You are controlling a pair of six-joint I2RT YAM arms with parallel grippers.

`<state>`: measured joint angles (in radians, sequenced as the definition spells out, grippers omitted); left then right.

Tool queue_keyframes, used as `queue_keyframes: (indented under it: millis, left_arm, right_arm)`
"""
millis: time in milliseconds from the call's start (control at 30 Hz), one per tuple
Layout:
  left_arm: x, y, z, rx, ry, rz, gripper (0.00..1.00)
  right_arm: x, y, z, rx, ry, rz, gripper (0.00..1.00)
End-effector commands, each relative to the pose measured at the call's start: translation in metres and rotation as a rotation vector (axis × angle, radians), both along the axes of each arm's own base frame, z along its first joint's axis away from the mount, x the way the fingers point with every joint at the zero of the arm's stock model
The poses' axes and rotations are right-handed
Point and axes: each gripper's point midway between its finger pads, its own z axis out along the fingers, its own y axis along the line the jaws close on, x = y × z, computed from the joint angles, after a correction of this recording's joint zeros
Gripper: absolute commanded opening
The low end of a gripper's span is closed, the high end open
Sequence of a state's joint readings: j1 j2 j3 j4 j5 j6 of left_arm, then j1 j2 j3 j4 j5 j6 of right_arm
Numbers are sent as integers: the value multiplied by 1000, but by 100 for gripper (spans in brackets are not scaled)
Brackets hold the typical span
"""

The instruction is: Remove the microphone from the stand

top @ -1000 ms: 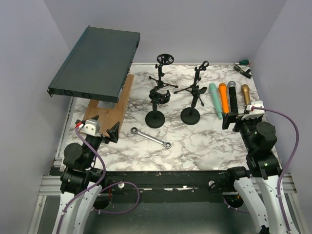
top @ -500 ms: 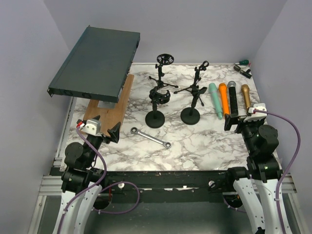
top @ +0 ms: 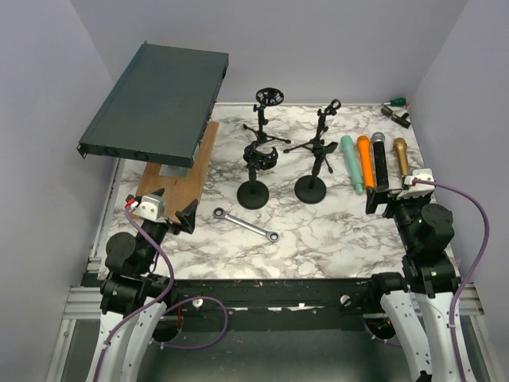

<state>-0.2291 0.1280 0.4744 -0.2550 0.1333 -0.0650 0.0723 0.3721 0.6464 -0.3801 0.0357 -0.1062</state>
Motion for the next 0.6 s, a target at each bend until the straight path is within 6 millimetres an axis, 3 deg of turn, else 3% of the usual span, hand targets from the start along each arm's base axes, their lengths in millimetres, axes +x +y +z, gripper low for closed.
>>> queue_keyframes:
  millis: [0, 567]
  left_arm:
    - [0, -4, 0, -10, -9, -21, 99]
    - [-1, -4, -1, -9, -9, -26, 99]
  right_arm:
    - [0, 2, -8, -12, 21, 16, 100]
    - [0, 2, -10, -15, 26, 21, 100]
